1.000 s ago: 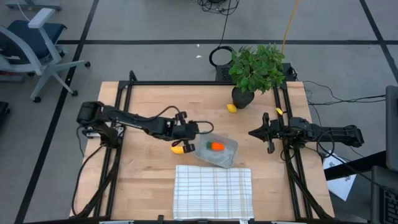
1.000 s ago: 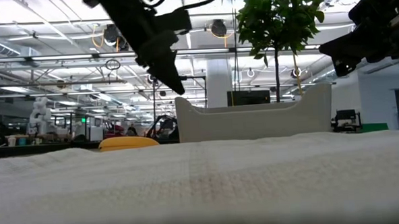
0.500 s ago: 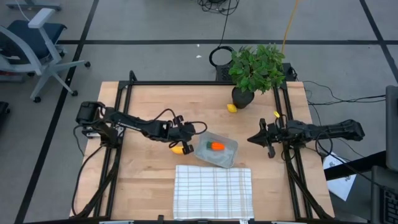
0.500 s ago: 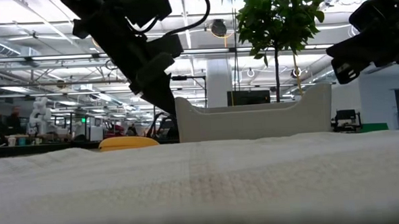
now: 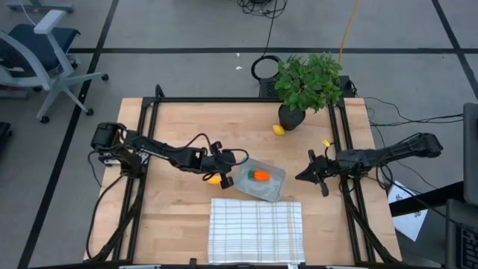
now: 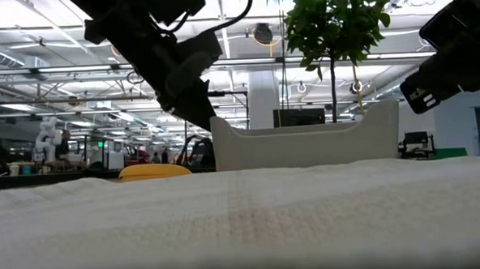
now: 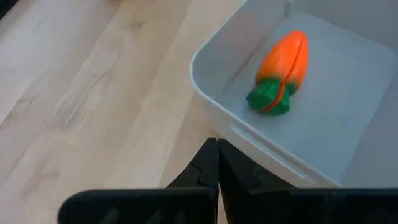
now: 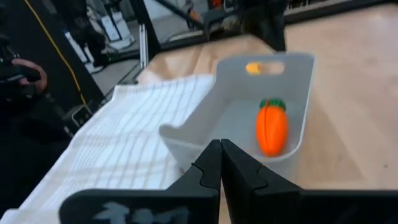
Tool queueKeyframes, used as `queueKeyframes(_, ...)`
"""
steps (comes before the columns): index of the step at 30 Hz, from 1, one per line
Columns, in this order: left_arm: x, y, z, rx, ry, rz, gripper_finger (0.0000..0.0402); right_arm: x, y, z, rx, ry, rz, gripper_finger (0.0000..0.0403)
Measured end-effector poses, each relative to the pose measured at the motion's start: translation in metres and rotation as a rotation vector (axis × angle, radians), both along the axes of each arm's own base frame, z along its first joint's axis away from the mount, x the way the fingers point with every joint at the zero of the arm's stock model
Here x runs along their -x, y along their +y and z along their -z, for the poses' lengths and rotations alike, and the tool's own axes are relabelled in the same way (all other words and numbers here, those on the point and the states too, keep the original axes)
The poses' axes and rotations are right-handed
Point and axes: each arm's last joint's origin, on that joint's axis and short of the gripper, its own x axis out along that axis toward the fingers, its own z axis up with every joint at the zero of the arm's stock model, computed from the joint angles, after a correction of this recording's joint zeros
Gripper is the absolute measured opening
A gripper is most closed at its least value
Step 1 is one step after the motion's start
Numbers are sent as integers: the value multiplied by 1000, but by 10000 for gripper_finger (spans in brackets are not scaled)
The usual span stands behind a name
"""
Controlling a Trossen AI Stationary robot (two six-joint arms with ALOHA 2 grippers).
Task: Pick and placing Produce into tupperware
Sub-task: Adjust the gray bin
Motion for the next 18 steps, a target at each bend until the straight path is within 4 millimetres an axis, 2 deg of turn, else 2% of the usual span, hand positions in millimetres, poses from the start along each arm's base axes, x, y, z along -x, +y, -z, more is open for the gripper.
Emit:
queueKeyframes(8,-11,-3,27,39,27,35,0,-6,5,6,-15,63,-2,0)
queueKeyframes(14,-11,-4,29,52,34,36,0,-11,6,13,-10,116,34,0)
queueKeyframes(18,-12,-12,28,92,15,72,0,-16,6,15,3,119,52,0)
